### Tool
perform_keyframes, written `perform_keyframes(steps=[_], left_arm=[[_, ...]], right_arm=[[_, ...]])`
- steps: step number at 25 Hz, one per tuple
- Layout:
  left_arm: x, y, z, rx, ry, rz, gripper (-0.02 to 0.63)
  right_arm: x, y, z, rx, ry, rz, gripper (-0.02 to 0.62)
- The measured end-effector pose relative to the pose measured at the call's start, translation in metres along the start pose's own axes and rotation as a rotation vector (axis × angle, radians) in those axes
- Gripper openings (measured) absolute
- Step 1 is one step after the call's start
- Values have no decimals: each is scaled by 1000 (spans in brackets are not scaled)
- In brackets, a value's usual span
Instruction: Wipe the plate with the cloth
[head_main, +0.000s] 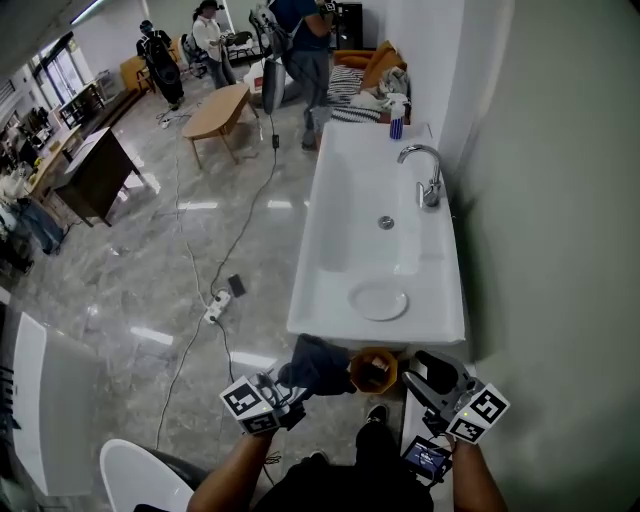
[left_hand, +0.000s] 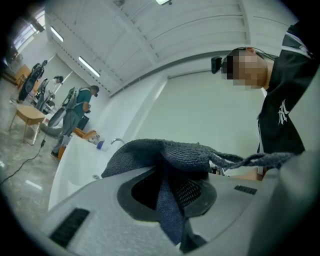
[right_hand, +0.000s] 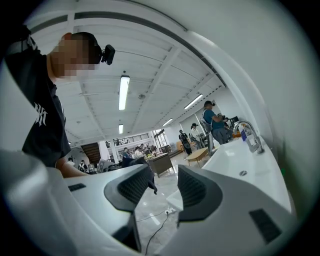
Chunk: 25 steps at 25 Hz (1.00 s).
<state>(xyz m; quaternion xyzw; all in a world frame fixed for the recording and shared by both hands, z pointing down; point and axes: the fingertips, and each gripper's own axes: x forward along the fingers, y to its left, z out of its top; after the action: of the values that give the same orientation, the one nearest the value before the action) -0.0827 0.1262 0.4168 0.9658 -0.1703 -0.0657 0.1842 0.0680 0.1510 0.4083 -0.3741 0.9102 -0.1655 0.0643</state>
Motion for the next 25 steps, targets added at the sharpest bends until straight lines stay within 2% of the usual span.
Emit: perform_keyframes(steps=[7, 10, 18, 21, 25], left_arm=[[58, 62, -13, -27, 34, 85, 40], [78, 83, -18, -67, 33, 94, 40], [111, 162, -31, -113, 68, 28, 40], [117, 192, -25, -145, 52, -21, 40], [120, 224, -31, -168, 83, -24, 40]], right_arm=[[23, -103, -14, 105, 76, 3, 153], [35, -146, -33, 163, 131, -40, 154], [71, -244, -98, 355, 326, -234, 153], [86, -268, -125, 456, 407, -299, 147], [92, -286, -151, 544, 492, -364, 144]])
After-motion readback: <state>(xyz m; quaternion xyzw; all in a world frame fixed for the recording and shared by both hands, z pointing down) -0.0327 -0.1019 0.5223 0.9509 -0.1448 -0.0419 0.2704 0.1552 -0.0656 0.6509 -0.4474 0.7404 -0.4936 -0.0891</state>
